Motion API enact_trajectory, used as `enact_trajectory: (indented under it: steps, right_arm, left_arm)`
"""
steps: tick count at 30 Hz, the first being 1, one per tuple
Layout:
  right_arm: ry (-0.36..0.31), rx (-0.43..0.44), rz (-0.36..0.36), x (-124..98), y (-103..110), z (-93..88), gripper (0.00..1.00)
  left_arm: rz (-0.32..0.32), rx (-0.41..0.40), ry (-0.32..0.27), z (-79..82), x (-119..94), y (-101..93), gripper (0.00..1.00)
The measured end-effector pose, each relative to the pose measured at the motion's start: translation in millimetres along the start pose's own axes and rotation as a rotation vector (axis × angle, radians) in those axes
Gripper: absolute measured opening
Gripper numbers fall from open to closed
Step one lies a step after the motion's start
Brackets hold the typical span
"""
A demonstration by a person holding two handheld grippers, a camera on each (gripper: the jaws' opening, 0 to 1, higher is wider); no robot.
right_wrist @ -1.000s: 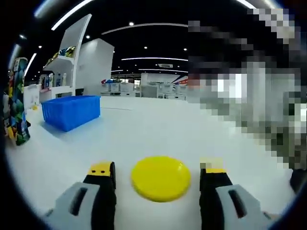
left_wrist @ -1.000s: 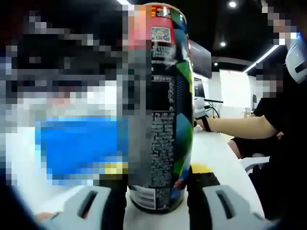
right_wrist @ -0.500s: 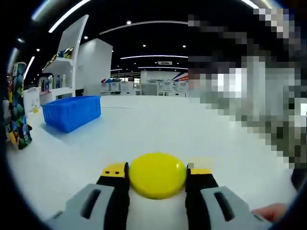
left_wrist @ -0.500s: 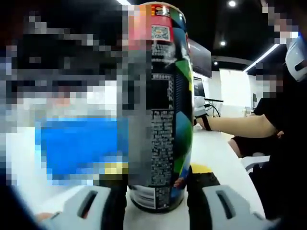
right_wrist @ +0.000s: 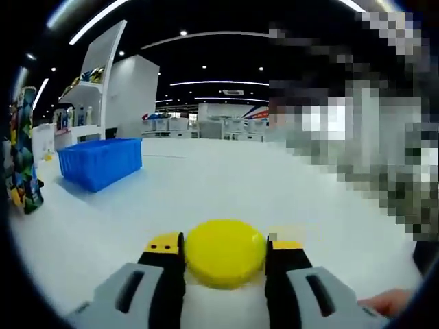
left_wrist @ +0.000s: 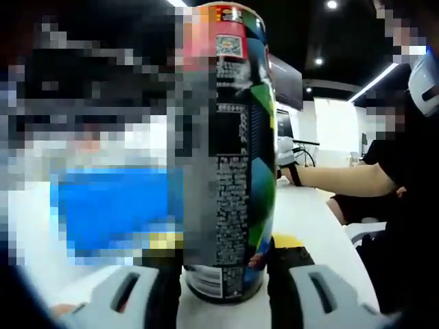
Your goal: Open the lid of the chip container on the table, take out the chips, place them into the box in front of the container, and close the lid
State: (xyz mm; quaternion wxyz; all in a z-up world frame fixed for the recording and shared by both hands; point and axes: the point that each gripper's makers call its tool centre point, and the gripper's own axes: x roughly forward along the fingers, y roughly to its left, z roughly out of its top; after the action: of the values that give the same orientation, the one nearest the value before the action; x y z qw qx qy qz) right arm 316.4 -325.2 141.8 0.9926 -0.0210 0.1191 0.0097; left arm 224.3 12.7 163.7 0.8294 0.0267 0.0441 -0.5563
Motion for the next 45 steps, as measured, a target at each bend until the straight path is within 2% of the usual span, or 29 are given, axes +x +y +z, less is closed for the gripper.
enact_trajectory:
  steps: [4,8,9,11,14,18,24,30,32,37,45]
  right_arm:
    - [-0.015,0.069,-0.004,1.9,-4.7,18.7,0.44]
    - [-0.092,0.023,0.022,-4.2,6.3,70.8,0.44]
    - [-0.123,0.002,0.036,-6.9,12.5,92.1,0.44]
    - [-0.161,-0.018,0.065,-11.6,23.7,120.0,0.44]
    - [-0.219,-0.081,0.105,-26.4,46.9,171.4,0.44]
    - [-0.260,-0.132,0.168,-40.0,78.9,216.2,0.44]
    - [-0.254,-0.160,0.254,-46.1,116.2,241.9,0.44]
    - [-0.240,-0.188,0.345,-55.4,149.5,251.0,0.44]
    - [-0.226,-0.162,0.402,-61.9,162.6,249.5,0.44]
    - [-0.225,-0.067,0.537,-74.5,184.6,258.8,0.44]
    - [-0.189,-0.043,0.670,-84.5,217.5,258.9,0.44]
  left_arm:
    - [0.000,-0.001,0.001,-0.2,-0.1,-0.2,0.49]
    - [-0.001,-0.001,0.003,-0.5,-0.1,-0.2,0.49]
    - [-0.001,-0.001,0.003,-0.6,-0.2,-0.2,0.49]
    - [0.000,0.000,0.003,-0.7,-0.3,-0.2,0.49]
    - [0.000,0.001,0.004,-0.8,-0.4,-0.2,0.49]
    - [0.001,0.003,0.004,-1.0,-0.5,-0.2,0.49]
    - [0.002,0.005,0.005,-1.4,-0.7,0.6,0.49]
    - [0.003,0.008,0.006,-1.5,-0.9,2.3,0.49]
    - [0.003,0.009,0.006,-1.5,-0.8,2.7,0.49]
    - [0.003,0.010,0.007,-1.4,-1.1,2.7,0.49]
    - [0.003,0.010,0.007,-1.2,-1.2,1.2,0.49]
